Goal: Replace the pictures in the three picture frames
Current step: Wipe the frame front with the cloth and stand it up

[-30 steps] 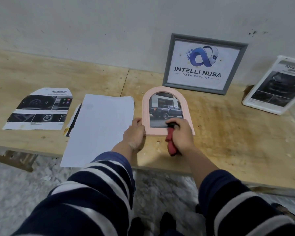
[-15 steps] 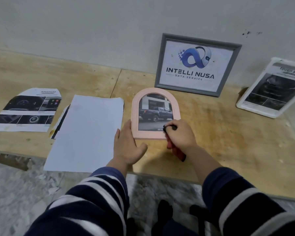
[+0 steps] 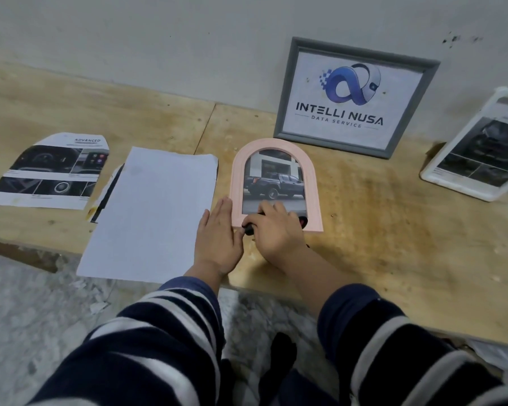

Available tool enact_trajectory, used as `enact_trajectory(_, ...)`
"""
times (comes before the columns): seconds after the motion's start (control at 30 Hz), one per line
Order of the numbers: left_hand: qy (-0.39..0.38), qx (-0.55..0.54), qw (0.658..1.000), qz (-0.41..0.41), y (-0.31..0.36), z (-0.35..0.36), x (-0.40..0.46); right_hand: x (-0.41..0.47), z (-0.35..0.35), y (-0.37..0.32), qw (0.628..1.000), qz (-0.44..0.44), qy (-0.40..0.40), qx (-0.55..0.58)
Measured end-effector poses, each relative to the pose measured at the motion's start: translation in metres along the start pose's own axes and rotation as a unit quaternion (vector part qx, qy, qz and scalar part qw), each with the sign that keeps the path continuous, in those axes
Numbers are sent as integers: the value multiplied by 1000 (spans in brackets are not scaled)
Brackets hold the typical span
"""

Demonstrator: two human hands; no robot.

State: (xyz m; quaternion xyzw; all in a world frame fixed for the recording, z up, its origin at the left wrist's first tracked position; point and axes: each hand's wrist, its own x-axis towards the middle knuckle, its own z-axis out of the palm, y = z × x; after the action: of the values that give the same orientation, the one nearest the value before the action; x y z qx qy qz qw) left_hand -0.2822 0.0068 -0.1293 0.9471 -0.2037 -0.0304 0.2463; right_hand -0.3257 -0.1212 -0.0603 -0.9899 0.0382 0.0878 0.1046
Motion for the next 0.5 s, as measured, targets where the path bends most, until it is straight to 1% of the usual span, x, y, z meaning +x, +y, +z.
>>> enact_trajectory(0.23, -9, 1, 1000, -6, 2, -1, -1, -3, -5, -9, 998, 49, -8, -45)
enact_trajectory(0.33, -14, 2, 1000, -7, 4, -2, -1, -10, -6, -1, 996, 71, -3, -59)
enact_trajectory(0.5, -19, -9, 1000, -17, 2, -2, 1, -18, -9, 14, 991, 100, -18, -87)
